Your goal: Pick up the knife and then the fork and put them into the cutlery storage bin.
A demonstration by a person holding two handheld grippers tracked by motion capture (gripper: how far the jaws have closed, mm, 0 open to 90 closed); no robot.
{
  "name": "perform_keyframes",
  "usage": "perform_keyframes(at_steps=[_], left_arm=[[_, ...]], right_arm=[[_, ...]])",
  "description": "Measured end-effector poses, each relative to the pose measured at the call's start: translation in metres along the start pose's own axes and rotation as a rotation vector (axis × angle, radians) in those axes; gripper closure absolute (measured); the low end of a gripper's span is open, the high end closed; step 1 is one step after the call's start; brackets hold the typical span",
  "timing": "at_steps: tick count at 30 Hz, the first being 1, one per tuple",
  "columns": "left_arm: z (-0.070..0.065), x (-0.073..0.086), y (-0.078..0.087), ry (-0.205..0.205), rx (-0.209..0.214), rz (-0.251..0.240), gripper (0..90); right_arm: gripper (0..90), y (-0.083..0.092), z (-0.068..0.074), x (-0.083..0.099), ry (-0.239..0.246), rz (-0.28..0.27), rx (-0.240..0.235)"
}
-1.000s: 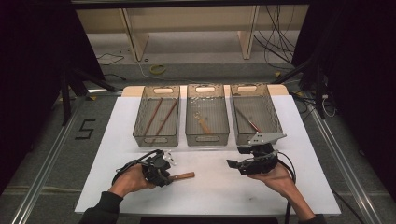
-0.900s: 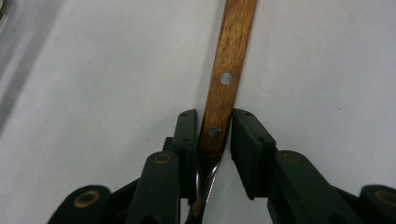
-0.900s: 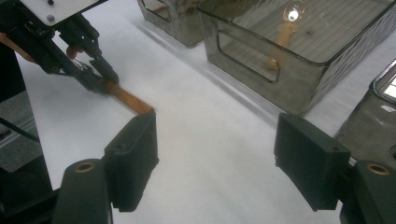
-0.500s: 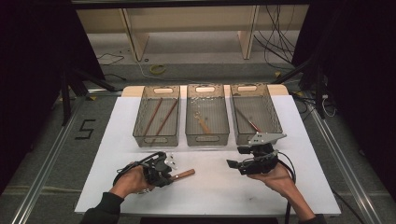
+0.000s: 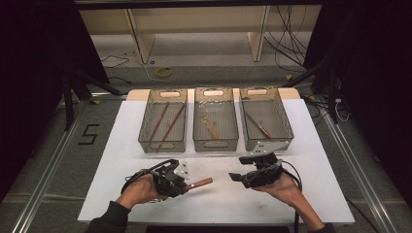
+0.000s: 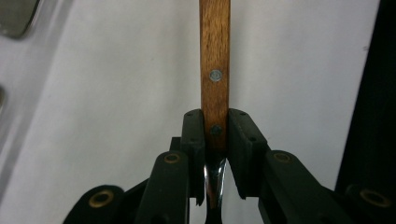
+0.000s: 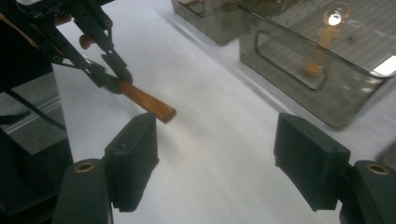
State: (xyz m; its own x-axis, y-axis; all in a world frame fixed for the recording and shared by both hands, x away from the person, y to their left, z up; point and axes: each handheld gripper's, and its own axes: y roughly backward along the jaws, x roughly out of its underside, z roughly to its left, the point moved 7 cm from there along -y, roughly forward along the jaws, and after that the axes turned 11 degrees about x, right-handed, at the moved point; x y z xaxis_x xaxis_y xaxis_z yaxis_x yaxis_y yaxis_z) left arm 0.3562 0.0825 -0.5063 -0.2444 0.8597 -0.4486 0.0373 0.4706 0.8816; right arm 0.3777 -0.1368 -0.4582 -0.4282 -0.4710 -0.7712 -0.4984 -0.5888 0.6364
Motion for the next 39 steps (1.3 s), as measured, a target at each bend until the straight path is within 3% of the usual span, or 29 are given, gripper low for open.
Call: perform_keyframes(at_steps=[10,21,29,39], left_arm=[[-0.015,-0.021,-0.005,-0.078,0.036,0.014,76.7],[-0.035,-0.042,-0.010,-0.164,0.074,0.042,76.6],[-0.043,-0.047,-0.015,-0.205,0.089,0.059,76.6],[-0.046,-0.047,-0.013,-0.234,0.101,0.065,76.6]], right_arm=[[31.2,-0.009,0.028,0.000,0.091,0.035,-0.061],[32.9,-0.022,0.053,0.013,0.253,0.134,-0.114],[40.9,-0.027,0.064,0.024,0.340,0.192,-0.157],[56.3,-0.027,0.071,0.031,0.387,0.225,-0.189]])
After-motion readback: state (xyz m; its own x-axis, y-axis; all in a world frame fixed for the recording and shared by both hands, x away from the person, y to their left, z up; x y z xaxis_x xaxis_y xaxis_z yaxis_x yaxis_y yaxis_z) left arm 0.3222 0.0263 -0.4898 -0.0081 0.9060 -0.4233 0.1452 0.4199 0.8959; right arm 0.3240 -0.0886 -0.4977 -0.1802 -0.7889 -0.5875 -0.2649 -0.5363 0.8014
